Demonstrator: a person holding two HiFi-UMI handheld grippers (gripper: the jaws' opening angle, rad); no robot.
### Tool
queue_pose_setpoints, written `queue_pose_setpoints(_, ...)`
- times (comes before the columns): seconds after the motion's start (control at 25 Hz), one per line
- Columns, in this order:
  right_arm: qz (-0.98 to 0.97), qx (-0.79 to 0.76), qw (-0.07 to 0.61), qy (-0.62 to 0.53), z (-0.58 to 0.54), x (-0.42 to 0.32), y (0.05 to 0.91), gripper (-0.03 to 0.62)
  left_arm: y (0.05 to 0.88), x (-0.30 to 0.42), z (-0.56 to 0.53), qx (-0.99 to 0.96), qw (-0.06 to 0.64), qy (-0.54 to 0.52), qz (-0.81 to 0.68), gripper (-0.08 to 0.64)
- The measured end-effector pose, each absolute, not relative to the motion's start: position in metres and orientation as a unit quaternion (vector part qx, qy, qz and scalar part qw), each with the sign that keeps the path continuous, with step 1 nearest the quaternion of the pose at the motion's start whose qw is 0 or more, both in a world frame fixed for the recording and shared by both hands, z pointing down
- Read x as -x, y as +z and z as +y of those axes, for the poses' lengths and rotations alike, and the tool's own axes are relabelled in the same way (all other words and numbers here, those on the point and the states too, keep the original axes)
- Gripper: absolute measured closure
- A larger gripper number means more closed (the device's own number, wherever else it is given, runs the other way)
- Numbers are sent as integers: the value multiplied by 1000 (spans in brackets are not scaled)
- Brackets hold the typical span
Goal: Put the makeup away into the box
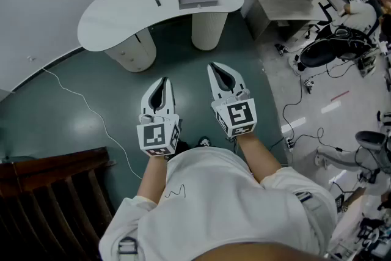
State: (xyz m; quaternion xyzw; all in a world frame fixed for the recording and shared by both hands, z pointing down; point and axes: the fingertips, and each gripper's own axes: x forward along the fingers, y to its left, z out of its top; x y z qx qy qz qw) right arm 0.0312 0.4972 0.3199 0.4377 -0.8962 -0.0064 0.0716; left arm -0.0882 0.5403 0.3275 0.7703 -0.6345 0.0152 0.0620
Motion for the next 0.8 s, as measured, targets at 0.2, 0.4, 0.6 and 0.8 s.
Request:
queue_pose_setpoints(0.2,-903,-423,74,-1,503,-39,328,595,334,72,549,-769,66,31,-636,538)
queue_pose_setpoints(0.4,-919,-387,68,4,512,-44,341,594,352,61,559,-756,78,48,-648,537)
queue_pose_setpoints(0.6,-920,-384,74,33,509,-47,365,594,374,61,553,-753,106,69,-646,466)
queue_pose_setpoints(0.8,-911,-401,78,51,474,-44,383,594,391,69,512,-760,111,87,-634,466)
